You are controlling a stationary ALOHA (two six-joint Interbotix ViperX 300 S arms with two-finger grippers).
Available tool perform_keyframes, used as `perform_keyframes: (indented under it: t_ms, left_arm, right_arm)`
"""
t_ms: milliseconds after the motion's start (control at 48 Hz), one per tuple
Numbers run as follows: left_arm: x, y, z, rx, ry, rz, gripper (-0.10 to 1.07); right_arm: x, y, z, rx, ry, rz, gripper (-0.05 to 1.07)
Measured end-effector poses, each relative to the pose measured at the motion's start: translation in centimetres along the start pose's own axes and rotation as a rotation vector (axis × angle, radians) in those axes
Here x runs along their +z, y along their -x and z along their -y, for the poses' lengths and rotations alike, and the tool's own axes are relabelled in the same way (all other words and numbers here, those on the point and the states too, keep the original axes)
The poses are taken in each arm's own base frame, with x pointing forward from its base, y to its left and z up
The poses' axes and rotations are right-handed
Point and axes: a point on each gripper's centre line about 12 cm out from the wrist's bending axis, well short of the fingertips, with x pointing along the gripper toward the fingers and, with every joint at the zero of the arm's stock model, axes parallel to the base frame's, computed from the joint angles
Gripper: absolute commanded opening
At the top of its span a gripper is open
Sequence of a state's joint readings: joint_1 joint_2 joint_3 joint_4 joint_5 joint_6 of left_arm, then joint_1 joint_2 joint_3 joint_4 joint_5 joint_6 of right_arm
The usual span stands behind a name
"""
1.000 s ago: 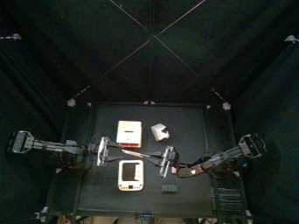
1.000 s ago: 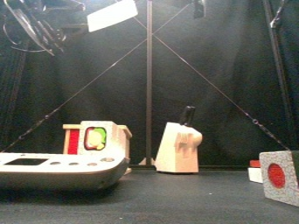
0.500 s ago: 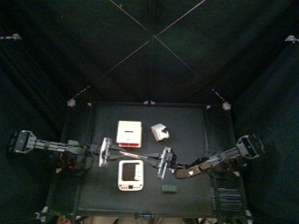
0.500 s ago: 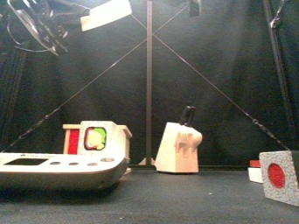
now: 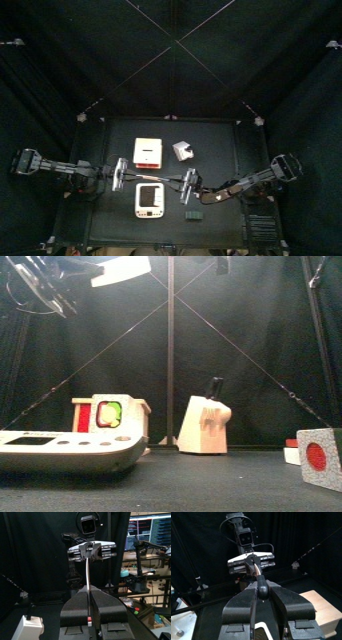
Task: Grab cleaver with other hand
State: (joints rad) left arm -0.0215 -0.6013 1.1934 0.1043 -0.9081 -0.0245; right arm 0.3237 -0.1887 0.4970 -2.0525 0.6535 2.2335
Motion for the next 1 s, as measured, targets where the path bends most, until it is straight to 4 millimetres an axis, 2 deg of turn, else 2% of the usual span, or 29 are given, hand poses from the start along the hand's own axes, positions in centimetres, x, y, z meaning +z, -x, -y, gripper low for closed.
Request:
perform_keyframes:
  t_ms: [229,354,688,1000]
  left_arm:
    - [0.0,0.1,0.0,0.001,0.001,0.003,0.24]
    - [-0.1,0.2,0.0,0.001,0.002,0.000,0.23]
    - [-0.7,0.9,-0.1,0.007,-0.006,-0.017,0.23]
    - [-0.8,1.8,-0.3,0.022,-0.010,-0.015,0.23]
  right_arm:
    - [-0.2,0.1,0.1,0.000,0.003,-0.005,0.62]
    - [-0.6,0.1,0.2,-0.008,-0.005,-0.019,0.67]
    - [-1.2,0.2,0.5,-0.020,-0.016,-0.043,1.05]
    - [-1.6,0.3,0.5,-0.020,-0.018,-0.061,1.04]
